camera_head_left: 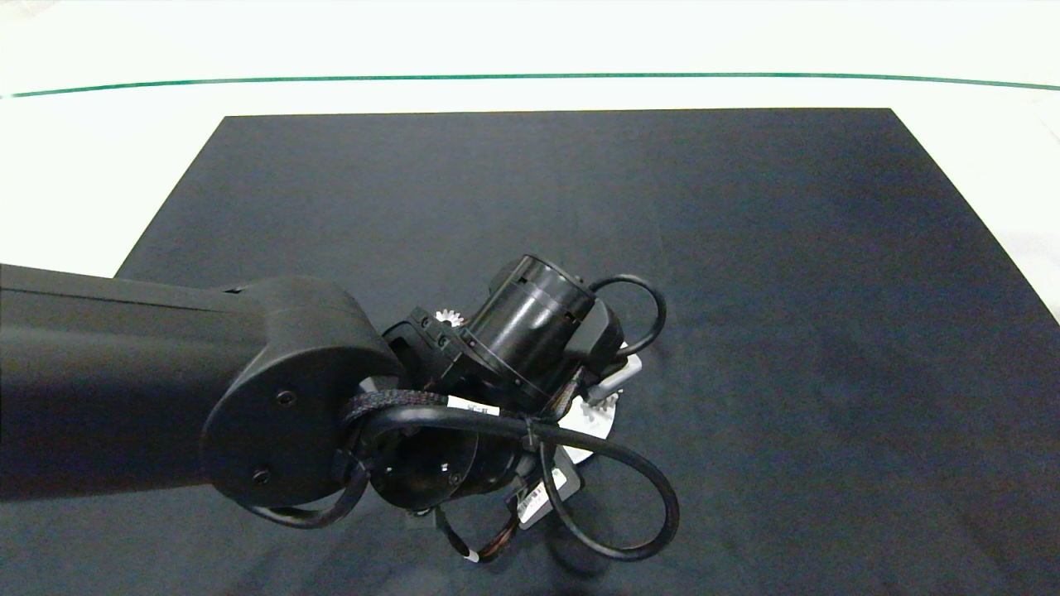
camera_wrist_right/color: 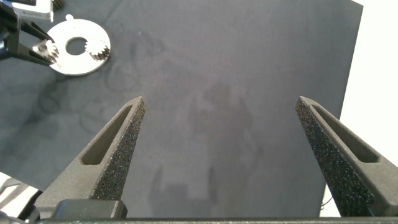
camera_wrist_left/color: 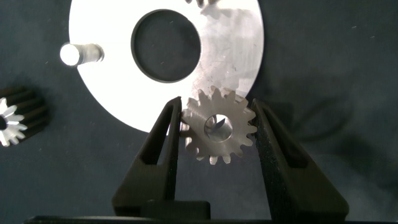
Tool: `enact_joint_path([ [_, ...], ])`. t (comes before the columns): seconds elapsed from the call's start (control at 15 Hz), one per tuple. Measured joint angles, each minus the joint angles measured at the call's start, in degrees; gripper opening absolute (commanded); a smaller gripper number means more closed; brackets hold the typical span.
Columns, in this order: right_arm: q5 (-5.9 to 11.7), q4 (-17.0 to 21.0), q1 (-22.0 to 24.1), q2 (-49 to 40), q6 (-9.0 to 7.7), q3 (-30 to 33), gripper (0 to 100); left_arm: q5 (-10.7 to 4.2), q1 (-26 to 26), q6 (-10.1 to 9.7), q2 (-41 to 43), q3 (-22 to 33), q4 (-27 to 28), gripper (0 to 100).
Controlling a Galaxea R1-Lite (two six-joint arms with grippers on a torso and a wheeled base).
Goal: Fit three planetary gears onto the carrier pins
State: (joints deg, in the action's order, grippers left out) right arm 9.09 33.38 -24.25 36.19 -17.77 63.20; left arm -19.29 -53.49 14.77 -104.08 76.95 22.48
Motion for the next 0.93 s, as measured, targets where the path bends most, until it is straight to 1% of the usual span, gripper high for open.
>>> enact_joint_path([
  [0.47, 0.0, 0.0, 0.0, -0.5, -0.11, -0.1, 100, -0.41, 0.0, -0.54, 0.6, -0.1, 0.0, 13],
  [0.6, 0.0, 0.1, 0.0, -0.5, -0.13, -0.1, 100, -1.4, 0.0, -0.69, 0.7, -0.3, 0.0, 13],
  [0.93, 0.0, 0.1, 0.1, -0.6, -0.59, -0.2, 100, -1.61, 0.0, -0.83, 1.1, -1.7, -0.5, 13],
])
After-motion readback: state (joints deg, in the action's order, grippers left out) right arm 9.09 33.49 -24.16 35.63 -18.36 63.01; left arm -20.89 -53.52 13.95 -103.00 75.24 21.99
